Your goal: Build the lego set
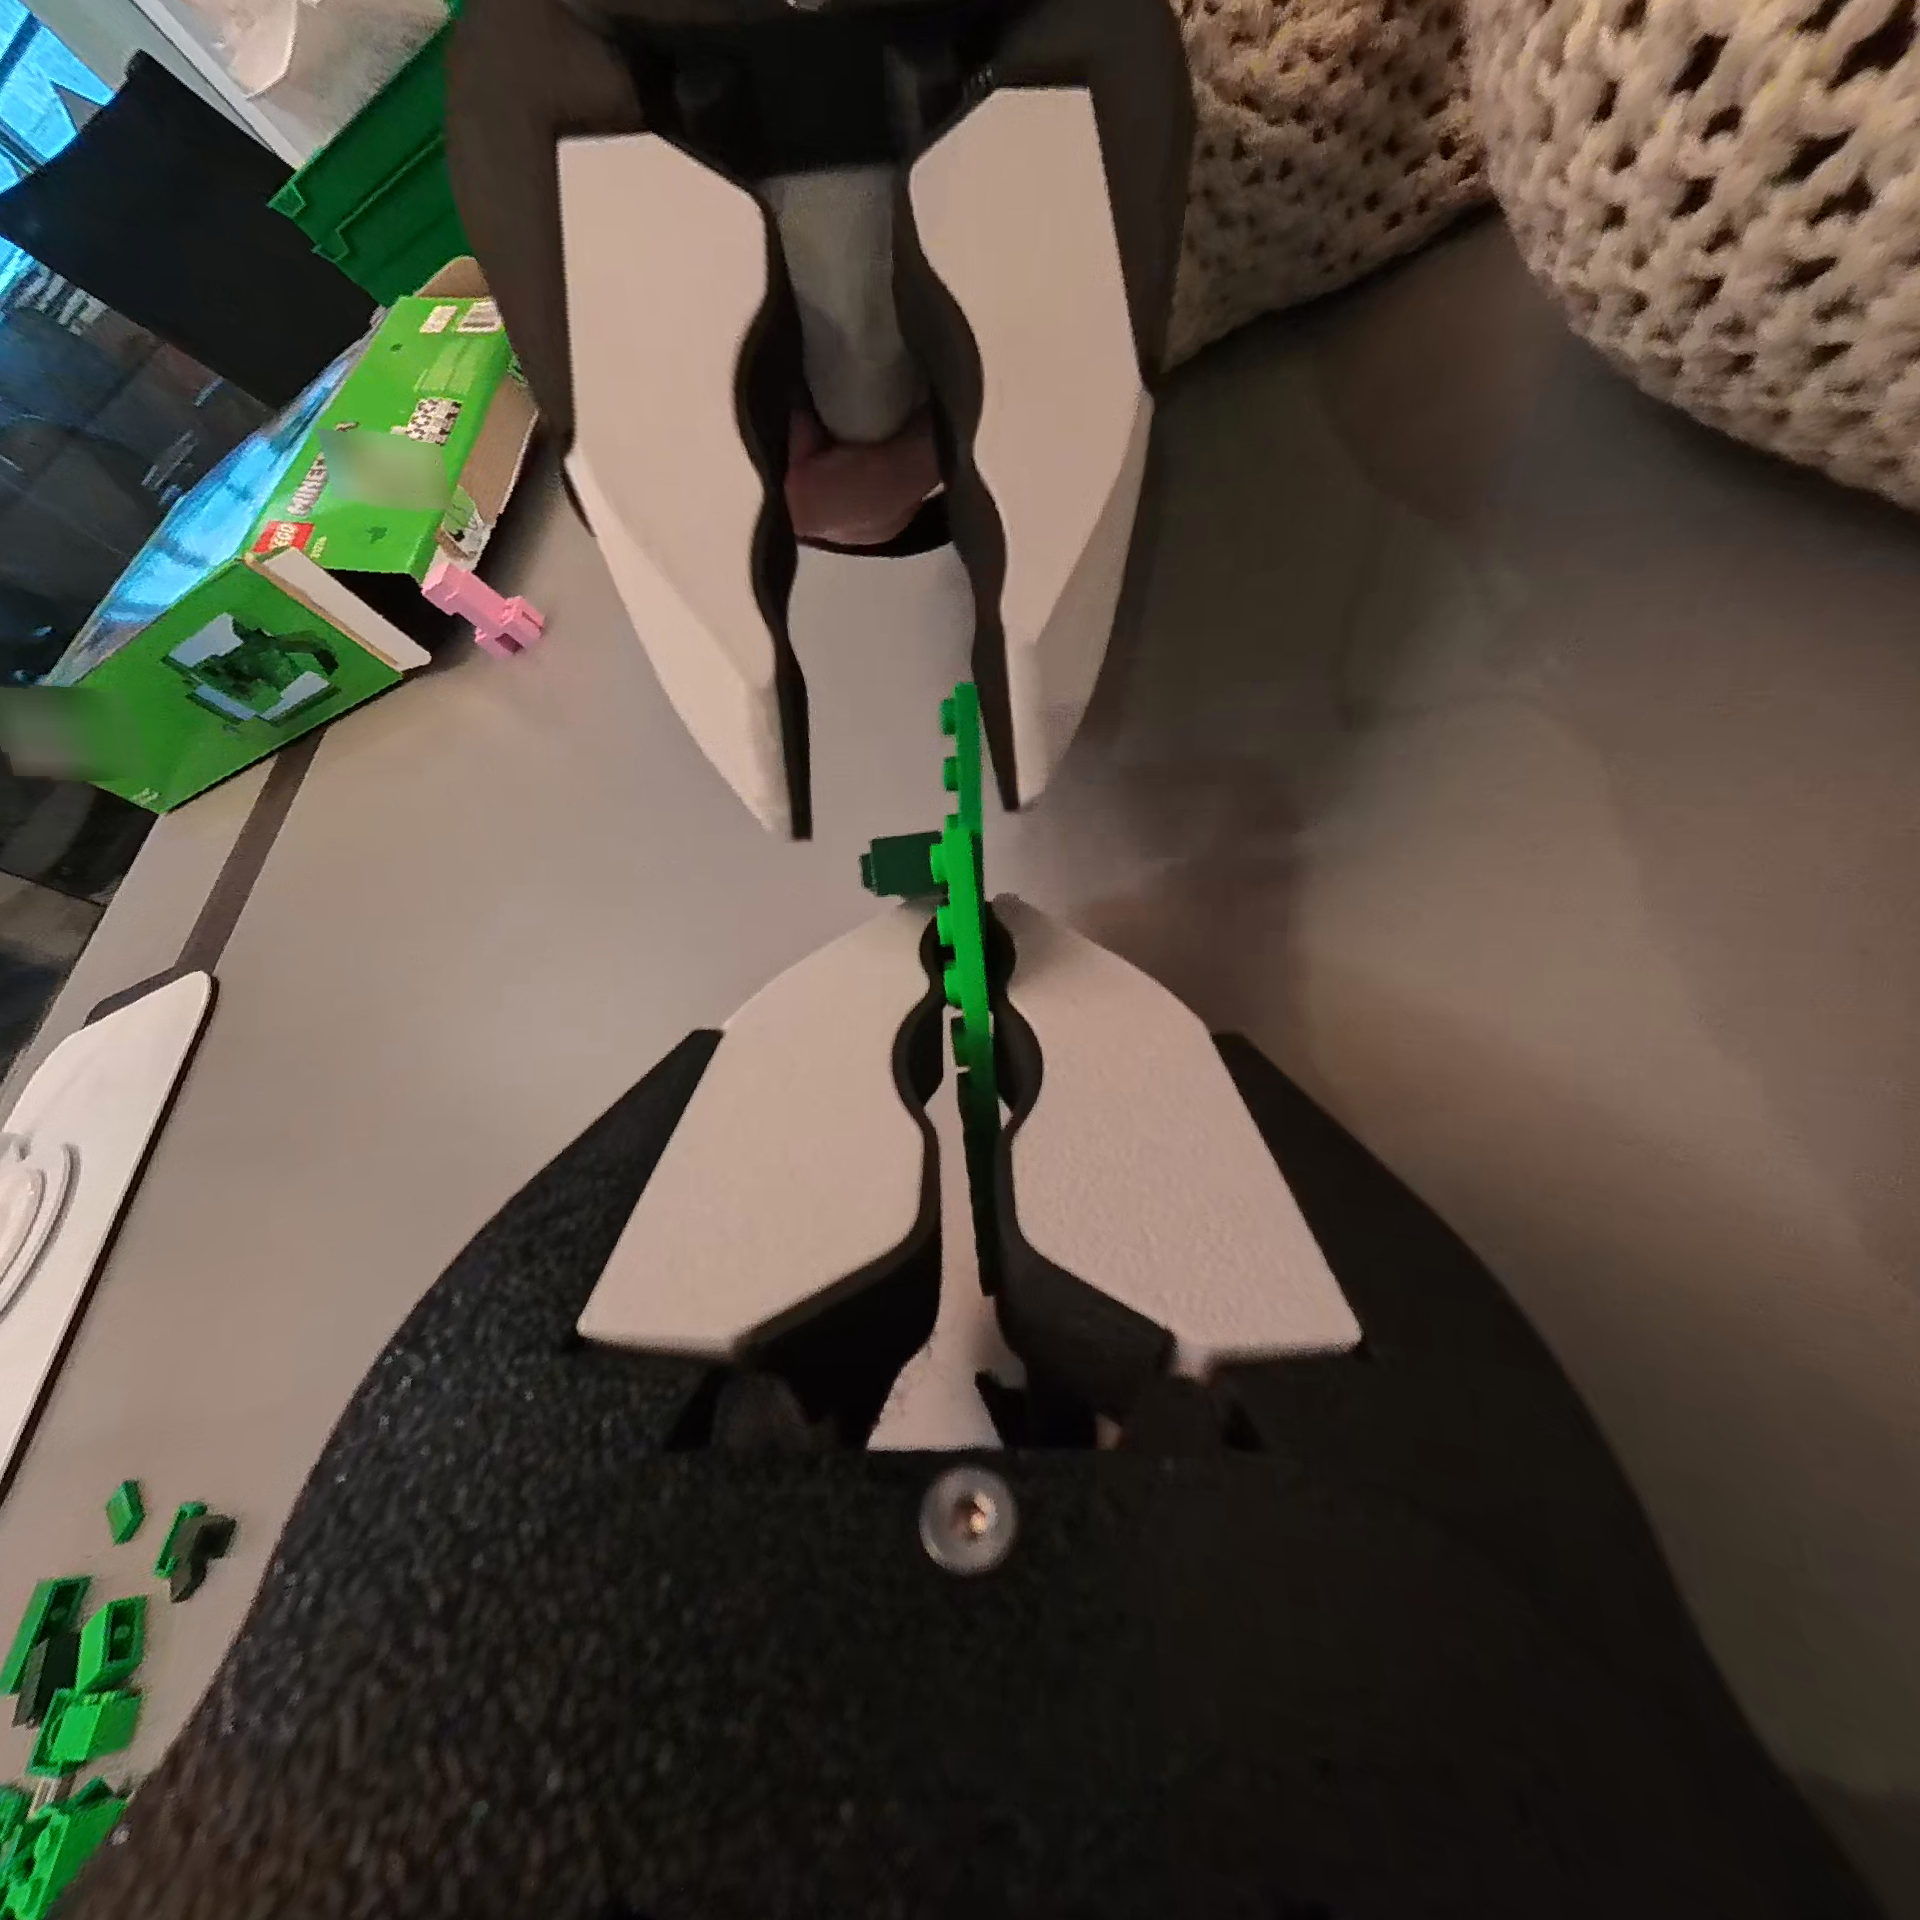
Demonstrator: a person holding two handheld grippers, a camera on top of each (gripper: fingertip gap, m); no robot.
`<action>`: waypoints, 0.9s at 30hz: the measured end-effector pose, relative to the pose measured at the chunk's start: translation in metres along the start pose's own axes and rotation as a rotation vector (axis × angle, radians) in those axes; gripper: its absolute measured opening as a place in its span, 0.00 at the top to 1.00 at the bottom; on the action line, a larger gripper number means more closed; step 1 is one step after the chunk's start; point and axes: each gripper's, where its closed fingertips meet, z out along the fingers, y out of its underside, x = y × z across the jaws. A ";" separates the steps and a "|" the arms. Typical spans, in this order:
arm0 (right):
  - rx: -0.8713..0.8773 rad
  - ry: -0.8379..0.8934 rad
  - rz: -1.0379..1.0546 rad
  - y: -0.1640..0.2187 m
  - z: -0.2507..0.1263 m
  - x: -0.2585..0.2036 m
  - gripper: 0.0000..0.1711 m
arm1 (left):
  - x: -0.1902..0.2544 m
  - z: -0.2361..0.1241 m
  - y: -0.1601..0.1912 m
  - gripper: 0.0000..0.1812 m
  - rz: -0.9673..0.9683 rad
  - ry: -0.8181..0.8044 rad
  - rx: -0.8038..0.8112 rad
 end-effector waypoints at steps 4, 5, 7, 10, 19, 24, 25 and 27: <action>-0.007 -0.003 -0.036 -0.002 0.006 -0.004 0.89 | 0.002 0.000 -0.001 0.99 0.000 0.013 0.004; -0.008 0.003 -0.038 -0.002 0.008 -0.004 0.90 | 0.003 0.000 -0.001 0.98 0.000 0.017 0.002; -0.010 0.010 -0.036 -0.003 0.008 -0.003 0.91 | 0.004 0.001 0.000 0.98 0.002 0.019 -0.007; -0.013 0.021 -0.031 -0.002 0.008 0.000 0.91 | 0.001 0.002 0.001 0.97 -0.004 -0.007 -0.014; -0.083 0.068 -0.018 0.014 -0.003 0.013 0.91 | -0.024 -0.016 0.020 0.87 0.124 -0.173 -0.147; -0.090 0.094 -0.005 0.018 -0.006 0.018 0.91 | -0.028 -0.018 0.019 0.97 0.259 -0.234 -0.174; -0.086 0.095 -0.004 0.018 -0.006 0.019 0.91 | -0.028 -0.017 0.019 0.96 0.296 -0.250 -0.188; -0.095 0.089 -0.008 0.020 -0.005 0.017 0.91 | -0.028 -0.015 0.021 0.97 0.352 -0.264 -0.223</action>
